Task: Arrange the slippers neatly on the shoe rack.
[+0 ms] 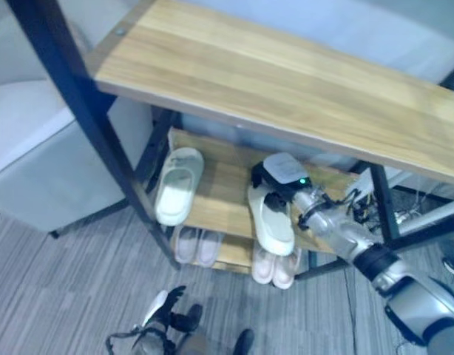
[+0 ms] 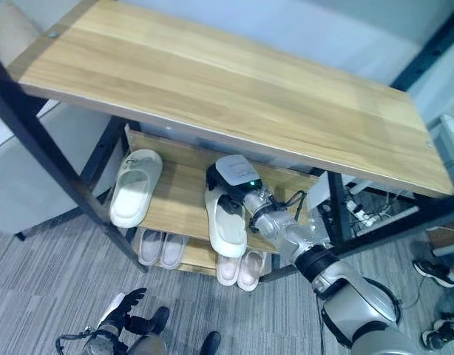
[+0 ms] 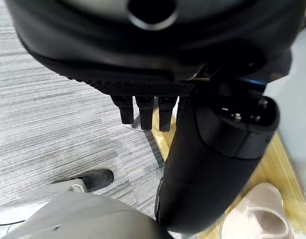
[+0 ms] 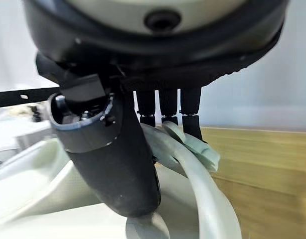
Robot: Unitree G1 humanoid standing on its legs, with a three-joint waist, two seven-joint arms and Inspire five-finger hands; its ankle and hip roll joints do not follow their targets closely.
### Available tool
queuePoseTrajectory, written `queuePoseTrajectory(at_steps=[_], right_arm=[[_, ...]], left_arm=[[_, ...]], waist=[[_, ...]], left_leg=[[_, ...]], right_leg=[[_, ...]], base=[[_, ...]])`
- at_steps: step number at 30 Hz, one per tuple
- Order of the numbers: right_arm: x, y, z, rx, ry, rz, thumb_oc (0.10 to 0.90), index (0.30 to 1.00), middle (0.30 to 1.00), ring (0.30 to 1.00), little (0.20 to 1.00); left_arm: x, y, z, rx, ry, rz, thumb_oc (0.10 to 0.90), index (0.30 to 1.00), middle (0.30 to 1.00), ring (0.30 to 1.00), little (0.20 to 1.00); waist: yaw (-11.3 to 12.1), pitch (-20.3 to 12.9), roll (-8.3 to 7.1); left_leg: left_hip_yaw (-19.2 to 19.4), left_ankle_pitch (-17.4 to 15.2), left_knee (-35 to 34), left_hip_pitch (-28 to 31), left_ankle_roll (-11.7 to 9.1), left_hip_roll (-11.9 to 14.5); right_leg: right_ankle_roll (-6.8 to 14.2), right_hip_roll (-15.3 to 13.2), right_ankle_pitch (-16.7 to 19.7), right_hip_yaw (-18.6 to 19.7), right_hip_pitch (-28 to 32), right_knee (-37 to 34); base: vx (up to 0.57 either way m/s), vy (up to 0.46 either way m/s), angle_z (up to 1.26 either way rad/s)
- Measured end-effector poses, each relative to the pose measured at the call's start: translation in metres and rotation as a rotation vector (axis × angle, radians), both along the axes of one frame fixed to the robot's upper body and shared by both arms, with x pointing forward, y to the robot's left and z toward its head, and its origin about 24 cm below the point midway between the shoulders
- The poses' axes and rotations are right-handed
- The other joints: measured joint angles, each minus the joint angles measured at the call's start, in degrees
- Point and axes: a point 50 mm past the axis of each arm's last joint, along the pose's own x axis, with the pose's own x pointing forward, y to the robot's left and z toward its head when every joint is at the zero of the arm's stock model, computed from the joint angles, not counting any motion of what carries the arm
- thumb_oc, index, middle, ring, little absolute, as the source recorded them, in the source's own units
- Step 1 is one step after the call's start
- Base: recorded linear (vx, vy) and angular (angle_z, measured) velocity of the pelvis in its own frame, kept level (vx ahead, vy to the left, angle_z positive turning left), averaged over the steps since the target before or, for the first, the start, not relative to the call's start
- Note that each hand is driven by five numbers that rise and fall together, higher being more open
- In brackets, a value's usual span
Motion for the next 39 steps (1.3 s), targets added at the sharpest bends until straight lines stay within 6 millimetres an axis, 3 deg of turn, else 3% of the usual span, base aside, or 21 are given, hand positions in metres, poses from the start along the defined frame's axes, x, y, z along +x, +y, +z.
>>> queuePoseTrajectory(at_steps=[4,5,6,7,18,22,28,39], right_arm=[[0.009,0.003,0.010,0.011,-0.037,-0.020,0.400,0.300,0.300,0.300,0.300],[0.011,0.003,0.013,0.014,-0.050,-0.029,0.571,0.556,0.556,0.556,0.556],[0.014,0.003,0.014,0.009,-0.054,-0.036,0.780,0.869,0.869,0.869,0.869],[0.017,0.001,0.017,0.003,-0.059,-0.054,0.800,0.900,0.900,0.900,0.900],[0.022,0.003,0.019,0.016,-0.070,-0.097,0.800,0.900,0.900,0.900,0.900],[0.014,0.018,0.031,0.057,-0.118,-0.019,0.800,0.900,0.900,0.900,0.900],[-0.002,0.022,0.036,0.130,-0.149,0.041,0.800,0.900,0.900,0.900,0.900],[-0.026,0.002,0.026,0.249,-0.083,0.064,0.800,0.900,0.900,0.900,0.900]], left_arm=[[0.006,0.001,0.003,0.010,-0.027,0.001,0.800,0.900,0.900,0.900,0.900],[0.006,0.002,0.004,0.017,-0.030,0.003,0.800,0.900,0.900,0.900,0.900],[0.006,0.002,0.004,0.019,-0.030,0.001,0.800,0.900,0.900,0.900,0.900],[0.006,0.003,0.004,0.021,-0.030,0.002,0.800,0.900,0.900,0.900,0.900],[0.001,0.005,0.002,0.042,-0.019,0.010,0.800,0.900,0.900,0.900,0.900],[-0.001,0.006,0.001,0.043,-0.015,0.014,0.800,0.900,0.900,0.900,0.900],[0.000,0.005,0.001,0.039,-0.018,0.013,0.800,0.900,0.900,0.900,0.900],[-0.008,0.001,-0.003,0.013,-0.002,0.049,0.800,0.900,0.900,0.900,0.900]], waist=[[0.9,1.2,-0.66],[1.8,1.7,-0.85],[1.9,1.9,-0.90],[2.2,2.2,-0.90],[2.0,2.3,-0.96],[0.7,2.3,-0.93],[-0.6,2.7,-0.26],[-2.9,2.8,1.80]], left_leg=[[-1.7,0.0,1.1,-1.6,0.0,-0.8],[-1.8,0.0,1.2,-1.8,0.0,-1.0],[-2.0,0.0,1.4,-2.1,0.0,-1.2],[-2.5,0.0,1.8,-2.6,0.0,-1.4],[-2.4,-0.5,3.1,-3.3,0.3,-2.3],[-1.0,-0.5,3.3,-3.1,0.7,-2.2],[0.2,-0.7,3.1,-1.8,1.0,-2.2],[2.6,-1.0,2.8,-0.2,1.4,-2.0]], right_leg=[[0.2,-0.5,-0.2,-1.6,-0.2,0.0],[0.2,-0.7,-0.2,-1.8,-0.3,0.0],[0.2,-0.7,-0.2,-2.1,-0.3,0.0],[0.2,-0.9,-0.2,-2.5,-0.4,0.0],[0.1,-2.0,0.0,-2.4,-0.6,0.0],[0.1,-2.0,0.4,-0.8,-1.0,0.0],[0.0,-2.2,0.5,0.2,-0.3,0.0],[-0.1,-2.4,1.0,2.6,0.1,0.0]], base=[[-0.01,-0.003,0.25],[-0.01,-0.005,0.11],[-0.01,-0.003,0.15],[-0.01,-0.003,0.17],[0.00,0.006,0.01],[0.00,0.026,-0.18],[0.01,0.018,-0.09],[0.01,0.004,-0.11]])
